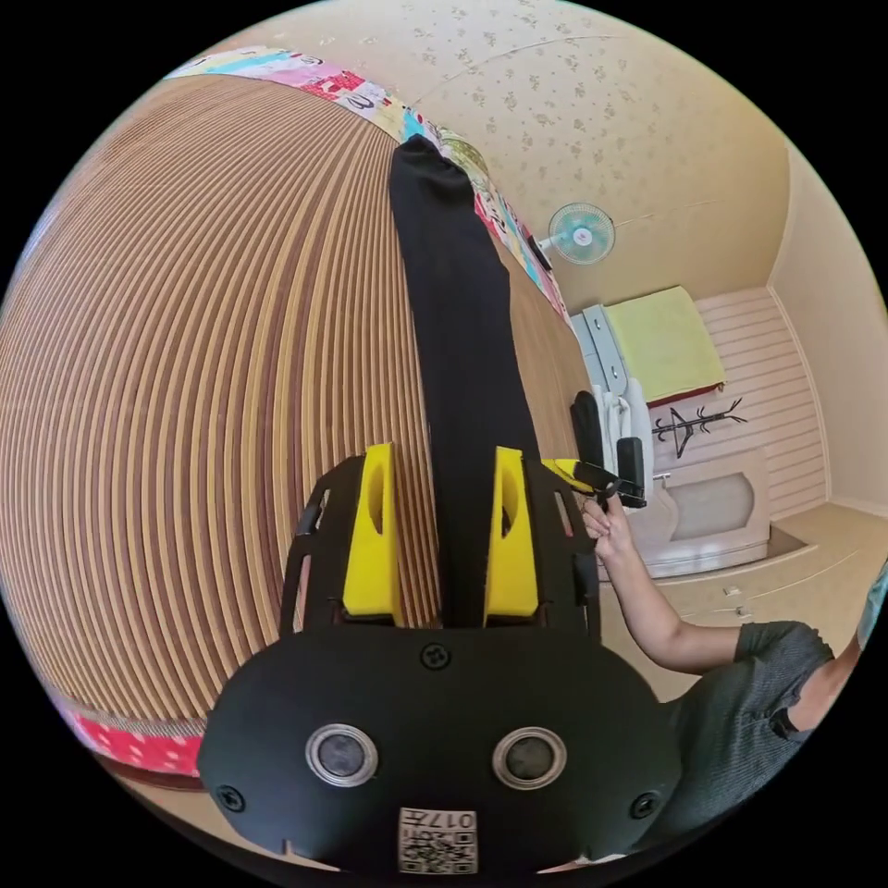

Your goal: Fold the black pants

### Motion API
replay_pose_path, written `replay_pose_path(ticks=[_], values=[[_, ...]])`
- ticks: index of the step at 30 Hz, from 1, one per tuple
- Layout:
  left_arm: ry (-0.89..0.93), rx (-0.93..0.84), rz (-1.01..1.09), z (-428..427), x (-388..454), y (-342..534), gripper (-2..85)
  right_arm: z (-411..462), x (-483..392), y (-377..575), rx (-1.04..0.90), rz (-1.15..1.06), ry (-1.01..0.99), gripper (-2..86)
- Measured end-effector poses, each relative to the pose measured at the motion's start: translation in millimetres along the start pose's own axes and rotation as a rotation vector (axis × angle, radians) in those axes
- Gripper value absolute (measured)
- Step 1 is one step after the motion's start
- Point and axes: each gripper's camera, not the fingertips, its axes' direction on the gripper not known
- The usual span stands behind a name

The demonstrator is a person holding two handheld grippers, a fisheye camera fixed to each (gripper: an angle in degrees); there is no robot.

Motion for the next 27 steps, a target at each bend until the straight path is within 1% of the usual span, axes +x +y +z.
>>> replay_pose_path(ticks=[2,5,7,8,9,11,13,14,15,16,18,19,20,22,23,24,25,27], values=[[0.041,-0.021,-0.015,15,-10,-41,13.4,4,5,-40,-0.024,0.005,-0.03,12.9],[0.115,-0.1,-0.024,48,-23,-94,11.3,18,17,-95,-0.08,0.023,-0.116,11.6],[0.17,-0.148,-0.035,68,-34,-116,8.1,26,36,-120,-0.118,0.084,-0.175,7.3],[0.21,-0.178,-0.056,78,-44,-125,6.2,25,39,-123,-0.125,0.079,-0.188,6.4],[0.289,-0.184,-0.088,82,-53,-130,5.2,20,41,-125,-0.126,0.063,-0.219,4.6],[0.383,-0.155,-0.128,75,-57,-127,4.8,-1,40,-118,-0.08,0.055,-0.316,3.4],[0.486,-0.114,-0.112,55,-46,-117,4.4,-39,25,-100,-0.033,0.046,-0.491,2.3],[0.566,-0.097,-0.086,37,-29,-111,4.3,-49,17,-96,-0.035,0.032,-0.518,2.1],[0.606,-0.101,-0.049,18,-4,-103,4.2,-70,-9,-87,-0.05,-0.015,-0.535,1.7],[0.609,-0.11,-0.026,8,12,-100,4.2,-91,-40,-76,-0.076,-0.063,-0.522,1.3],[0.565,-0.145,0.058,-38,79,-84,4.1,-124,-89,-58,-0.114,-0.11,-0.494,0.9],[0.555,-0.148,0.07,-51,96,-80,4.1,-147,-120,-45,-0.123,-0.13,-0.49,0.7],[0.547,-0.156,0.089,-76,130,-71,4.1,-159,-135,-38,-0.124,-0.137,-0.495,0.6],[0.561,-0.164,0.12,-112,181,-61,4.1,-205,-191,-15,-0.126,-0.164,-0.561,0.4],[0.573,-0.164,0.143,-135,215,-55,4.1,-217,-205,-10,-0.124,-0.171,-0.579,0.3],[0.581,-0.157,0.171,-158,249,-51,4.1,-239,-231,-2,-0.115,-0.19,-0.609,0.3],[0.583,-0.152,0.184,-168,264,-50,4.1,-261,-255,3,-0.103,-0.215,-0.628,0.3],[0.577,-0.113,0.245,-206,321,-51,4.1,-290,-288,6,-0.075,-0.253,-0.645,0.3]])
